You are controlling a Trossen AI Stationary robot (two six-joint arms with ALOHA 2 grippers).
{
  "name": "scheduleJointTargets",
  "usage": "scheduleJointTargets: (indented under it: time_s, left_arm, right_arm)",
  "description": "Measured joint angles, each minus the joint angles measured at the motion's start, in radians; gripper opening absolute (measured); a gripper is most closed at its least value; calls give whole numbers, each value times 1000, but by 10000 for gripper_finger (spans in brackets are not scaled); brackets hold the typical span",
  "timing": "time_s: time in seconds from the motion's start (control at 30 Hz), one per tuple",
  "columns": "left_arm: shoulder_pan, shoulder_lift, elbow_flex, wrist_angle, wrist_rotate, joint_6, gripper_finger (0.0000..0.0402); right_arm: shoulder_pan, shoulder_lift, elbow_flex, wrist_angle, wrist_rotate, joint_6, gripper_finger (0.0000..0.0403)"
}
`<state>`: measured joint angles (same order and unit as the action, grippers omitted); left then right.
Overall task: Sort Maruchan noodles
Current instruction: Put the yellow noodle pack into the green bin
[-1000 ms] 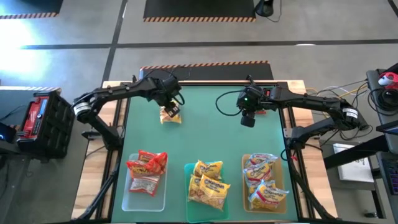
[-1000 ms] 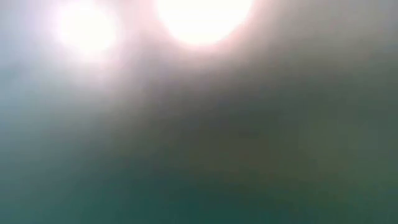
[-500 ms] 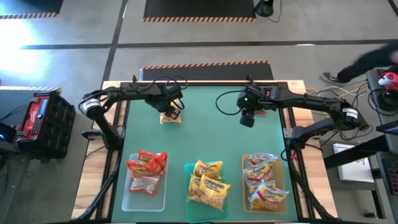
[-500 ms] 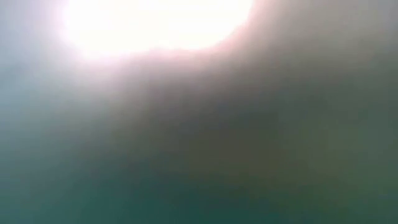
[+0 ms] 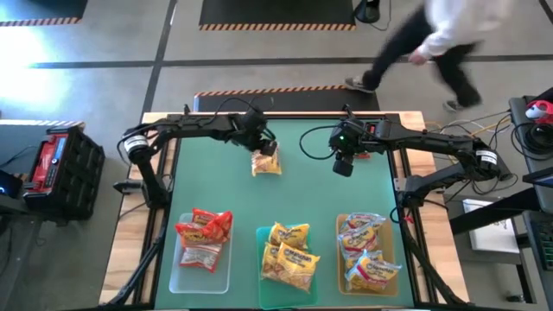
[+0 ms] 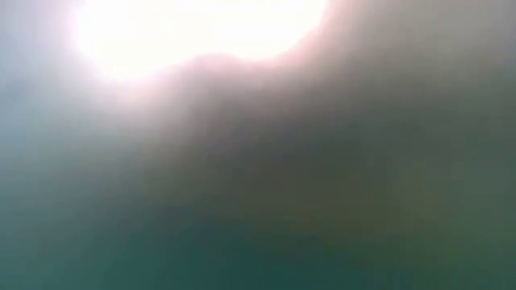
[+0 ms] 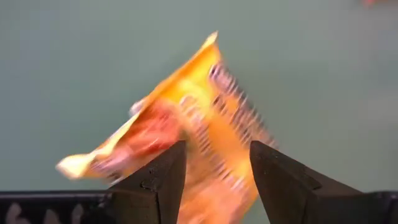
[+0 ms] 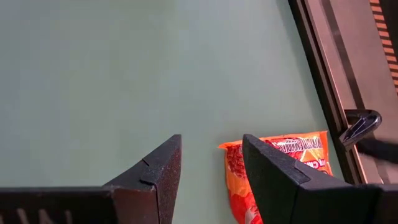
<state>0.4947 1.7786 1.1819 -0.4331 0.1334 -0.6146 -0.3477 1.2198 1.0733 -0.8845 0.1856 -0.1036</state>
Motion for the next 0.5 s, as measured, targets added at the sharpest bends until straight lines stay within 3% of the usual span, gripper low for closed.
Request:
scheduleJointTargets:
  time_s: [0.17, 0.33, 0.5]
  left_arm:
    - [-3, 8, 55, 65, 19, 20, 162]
    - [-4, 12, 79, -113, 16, 103, 162]
    - [-10, 20, 12, -115, 18, 82, 162]
  right_arm:
    - [0, 0, 0, 0, 0, 12, 160]
    - [0, 0, 0, 0, 0, 41, 160]
    - [0, 0, 0, 0, 0, 43, 160]
